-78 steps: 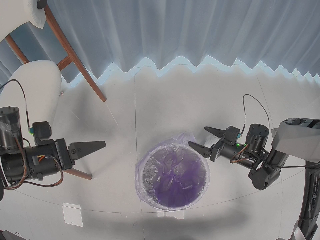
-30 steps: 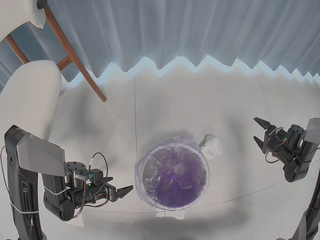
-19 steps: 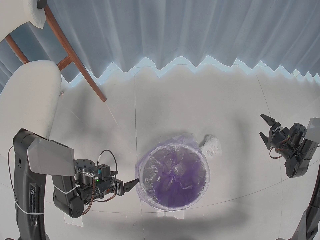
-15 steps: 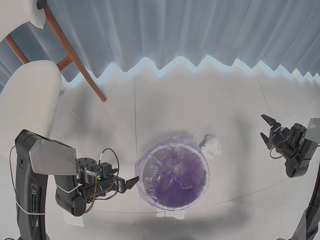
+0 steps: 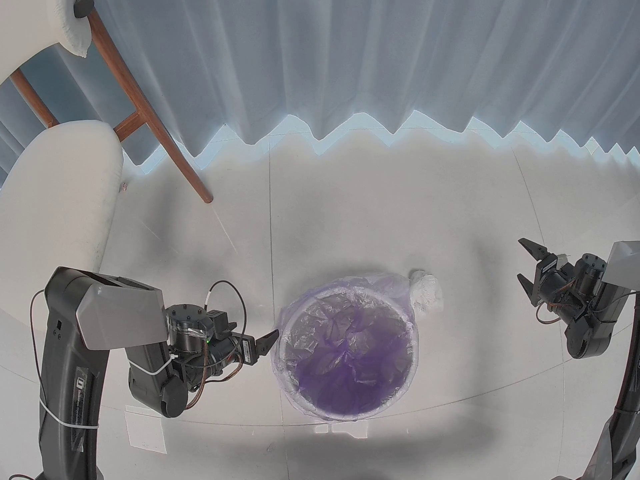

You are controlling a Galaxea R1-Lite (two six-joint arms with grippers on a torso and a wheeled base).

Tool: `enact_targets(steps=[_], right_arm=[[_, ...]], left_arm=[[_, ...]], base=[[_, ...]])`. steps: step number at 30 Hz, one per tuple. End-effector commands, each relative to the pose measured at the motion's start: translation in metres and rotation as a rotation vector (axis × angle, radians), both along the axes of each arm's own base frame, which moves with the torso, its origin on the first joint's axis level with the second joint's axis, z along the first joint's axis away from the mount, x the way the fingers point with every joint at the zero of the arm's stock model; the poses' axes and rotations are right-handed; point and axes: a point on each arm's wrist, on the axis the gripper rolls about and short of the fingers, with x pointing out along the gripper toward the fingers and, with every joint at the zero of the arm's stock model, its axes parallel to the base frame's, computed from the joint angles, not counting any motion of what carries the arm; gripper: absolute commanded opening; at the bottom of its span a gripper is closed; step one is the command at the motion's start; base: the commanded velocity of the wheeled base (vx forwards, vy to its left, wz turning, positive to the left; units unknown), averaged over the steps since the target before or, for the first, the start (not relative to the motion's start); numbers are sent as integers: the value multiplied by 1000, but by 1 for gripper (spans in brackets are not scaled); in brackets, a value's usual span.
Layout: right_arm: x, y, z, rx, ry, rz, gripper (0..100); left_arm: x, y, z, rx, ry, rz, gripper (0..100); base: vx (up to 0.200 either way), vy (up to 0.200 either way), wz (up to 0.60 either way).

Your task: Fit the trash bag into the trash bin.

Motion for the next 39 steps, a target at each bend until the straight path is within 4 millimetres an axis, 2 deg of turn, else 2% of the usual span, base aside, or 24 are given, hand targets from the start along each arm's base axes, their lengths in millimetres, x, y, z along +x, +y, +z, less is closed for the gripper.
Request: enact_targets(steps=[1, 11, 14, 16, 19, 20, 21, 25, 28, 33, 34, 39], right_arm=[[3, -2, -10, 0, 8, -4, 100], [7, -7, -20, -1, 20, -15, 100], [7, -8, -25, 2, 32, -18, 100], [8, -9, -30, 2, 40, -17, 100], [9, -9, -31, 3, 42, -19, 100], [9, -9, -31, 3, 42, -19, 100], [9, -9, -32, 3, 42, -19, 100], [10, -10, -33, 4, 41, -19, 100], [10, -10, -33, 4, 41, -19, 100], [9, -9, -33, 4, 44, -19, 100], [9, -10, -32, 4, 42, -19, 100], [9, -10, -32, 4, 42, -19, 100]], left_arm=[[13, 2, -10, -2, 31, 38, 100], [32, 5, -33, 8, 79, 81, 100], [31, 6, -31, 6, 82, 81, 100], [21, 9, -25, 9, 91, 82, 100], [-9, 16, -1, -11, 89, 59, 100], [-12, 16, 0, -13, 89, 55, 100], [-26, 18, 6, -24, 84, 24, 100], [-38, 18, 12, -36, 68, -19, 100], [-34, 15, 17, -48, 45, -35, 100], [-14, 0, 22, -72, -35, -60, 100], [-5, -7, 18, -78, -55, -72, 100], [8, -21, 20, -87, -81, -96, 100]], base=[[0, 0, 0], [0, 0, 0], [0, 0, 0], [0, 0, 0], [0, 0, 0], [0, 0, 0], [0, 0, 0], [0, 0, 0], [0, 0, 0], [0, 0, 0], [0, 0, 0], [0, 0, 0]])
